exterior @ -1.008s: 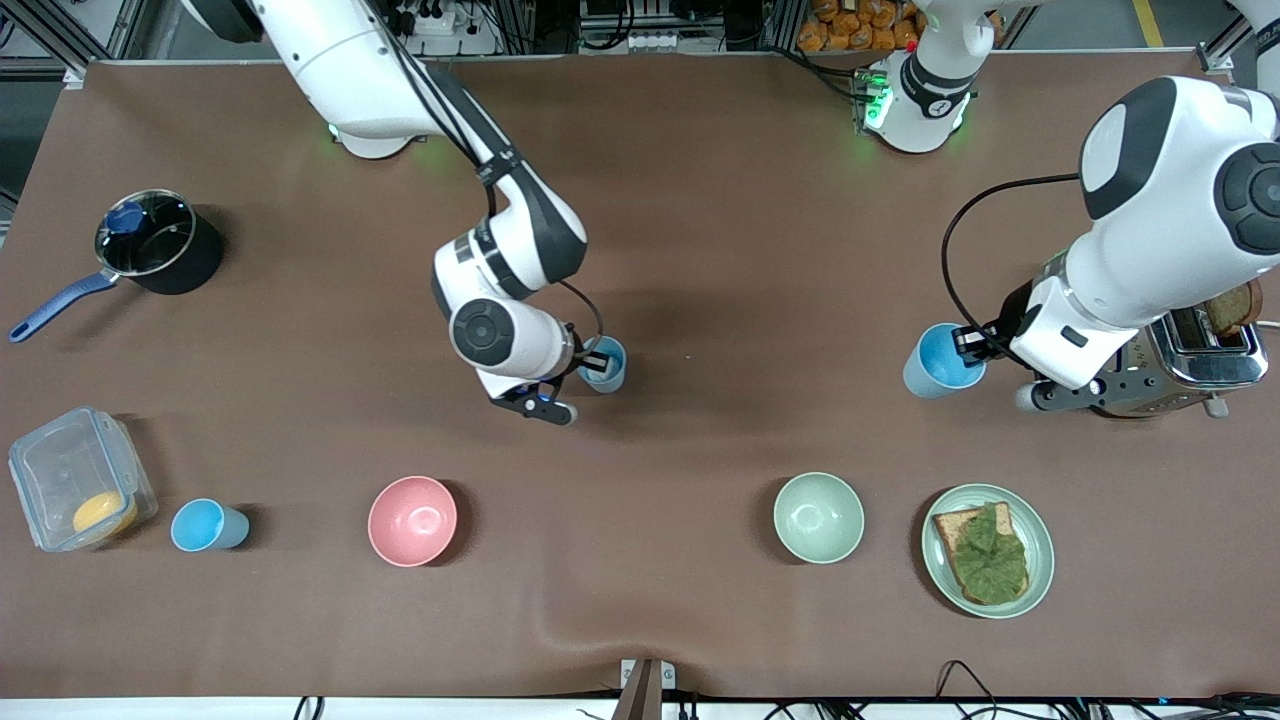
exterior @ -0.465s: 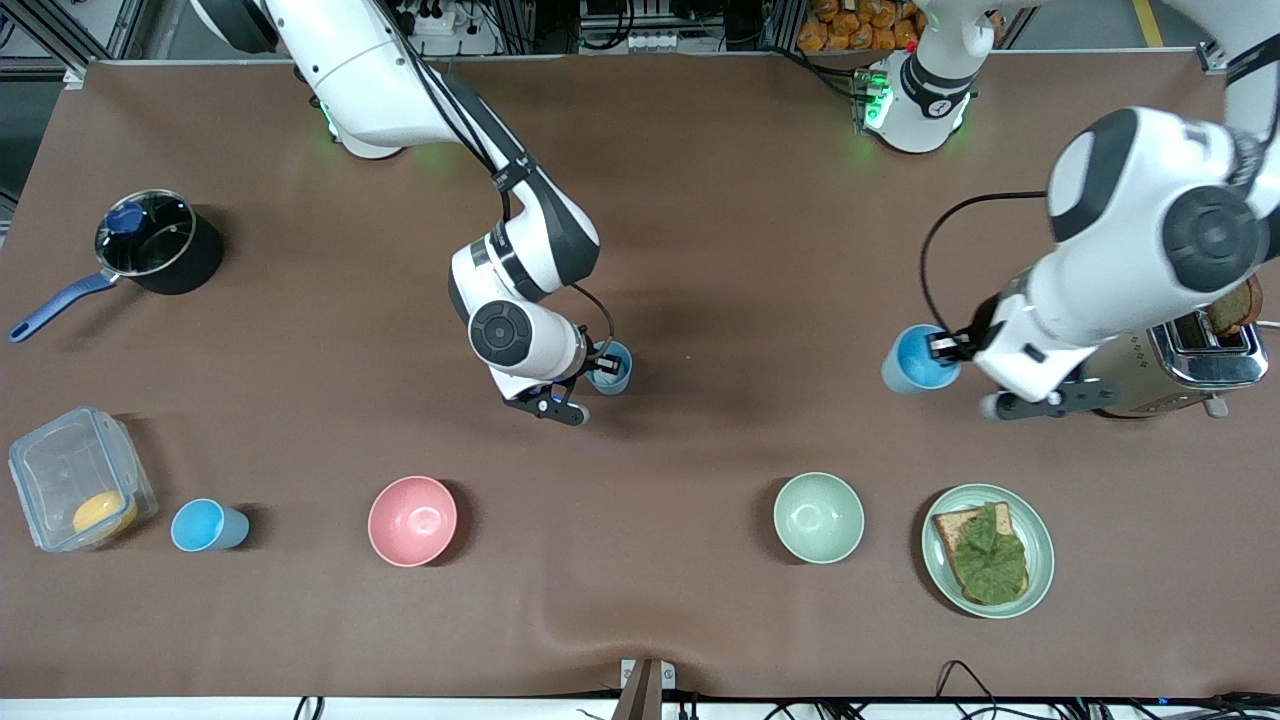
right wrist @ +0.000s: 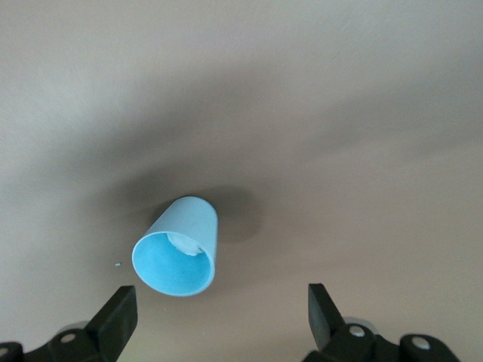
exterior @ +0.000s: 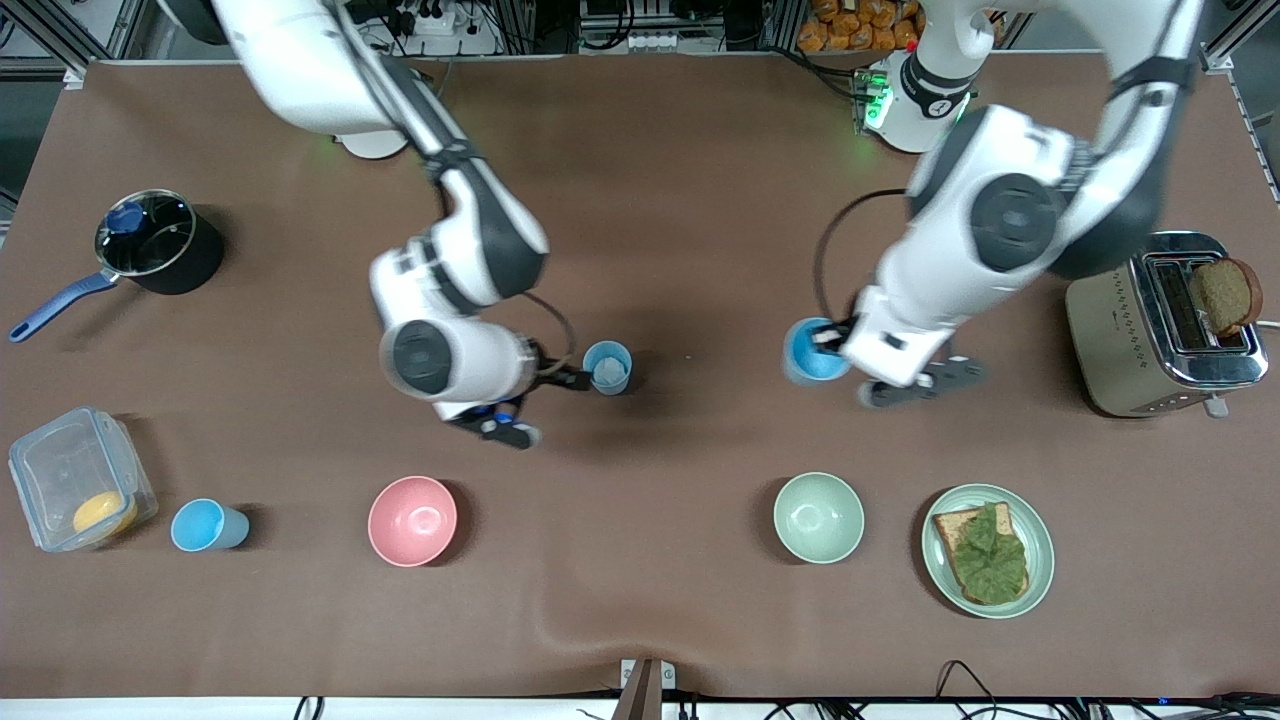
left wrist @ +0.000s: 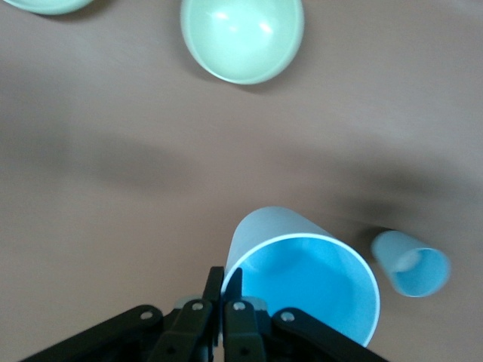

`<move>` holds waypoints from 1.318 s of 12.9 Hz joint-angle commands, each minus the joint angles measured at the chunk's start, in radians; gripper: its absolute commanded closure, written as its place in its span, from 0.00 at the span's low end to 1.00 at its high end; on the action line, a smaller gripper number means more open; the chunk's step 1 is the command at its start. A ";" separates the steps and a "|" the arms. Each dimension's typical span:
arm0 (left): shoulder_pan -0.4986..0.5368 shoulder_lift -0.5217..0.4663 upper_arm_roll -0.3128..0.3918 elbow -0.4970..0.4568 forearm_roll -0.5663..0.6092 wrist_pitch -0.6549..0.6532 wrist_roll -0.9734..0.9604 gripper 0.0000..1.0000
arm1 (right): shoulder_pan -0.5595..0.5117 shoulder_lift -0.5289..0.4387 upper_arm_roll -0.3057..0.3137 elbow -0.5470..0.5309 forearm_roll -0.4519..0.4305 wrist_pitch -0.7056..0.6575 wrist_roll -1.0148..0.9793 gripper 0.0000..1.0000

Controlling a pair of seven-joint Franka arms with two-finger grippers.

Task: Stack blue cups with both arms
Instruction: 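Set the cup down with the right gripper while the left gripper approaches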

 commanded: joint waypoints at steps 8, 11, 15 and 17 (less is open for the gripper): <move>-0.314 0.247 0.036 0.097 0.001 0.311 -0.471 1.00 | -0.291 -0.212 0.010 -0.046 -0.192 -0.199 -0.320 0.00; -0.401 0.290 0.096 0.095 0.017 0.346 -0.514 1.00 | -0.383 -0.321 0.012 -0.104 -0.273 -0.199 -0.494 0.00; -0.454 0.330 0.135 0.095 0.024 0.401 -0.529 1.00 | -0.466 -0.506 0.012 -0.214 -0.344 -0.202 -0.558 0.00; -0.454 0.338 0.136 0.095 0.043 0.415 -0.526 1.00 | -0.480 -0.555 0.009 -0.227 -0.349 -0.258 -0.584 0.00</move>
